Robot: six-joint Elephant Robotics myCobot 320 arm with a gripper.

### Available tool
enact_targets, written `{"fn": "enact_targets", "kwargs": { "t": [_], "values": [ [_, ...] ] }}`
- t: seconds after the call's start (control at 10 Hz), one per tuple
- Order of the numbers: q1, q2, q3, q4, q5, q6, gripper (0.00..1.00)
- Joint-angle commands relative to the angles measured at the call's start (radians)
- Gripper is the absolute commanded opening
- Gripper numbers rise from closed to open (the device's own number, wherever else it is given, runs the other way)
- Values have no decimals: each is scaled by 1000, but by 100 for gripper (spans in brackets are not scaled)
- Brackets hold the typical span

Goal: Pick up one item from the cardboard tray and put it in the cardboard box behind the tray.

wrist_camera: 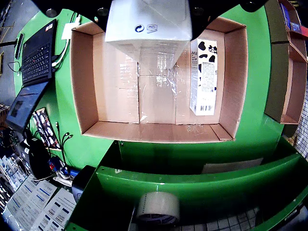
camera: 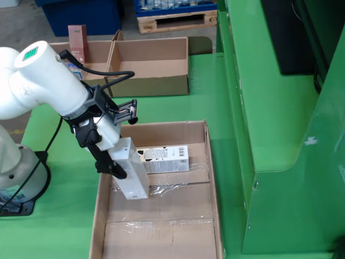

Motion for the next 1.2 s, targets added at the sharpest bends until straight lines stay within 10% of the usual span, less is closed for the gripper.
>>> {"fn": "enact_targets", "kwargs": {
  "t": [0.0, 1.1],
  "values": [
    [23, 48, 112, -82, -17, 11, 0],
    [95, 125, 229, -182, -53, 42, 0]
  ]
}}
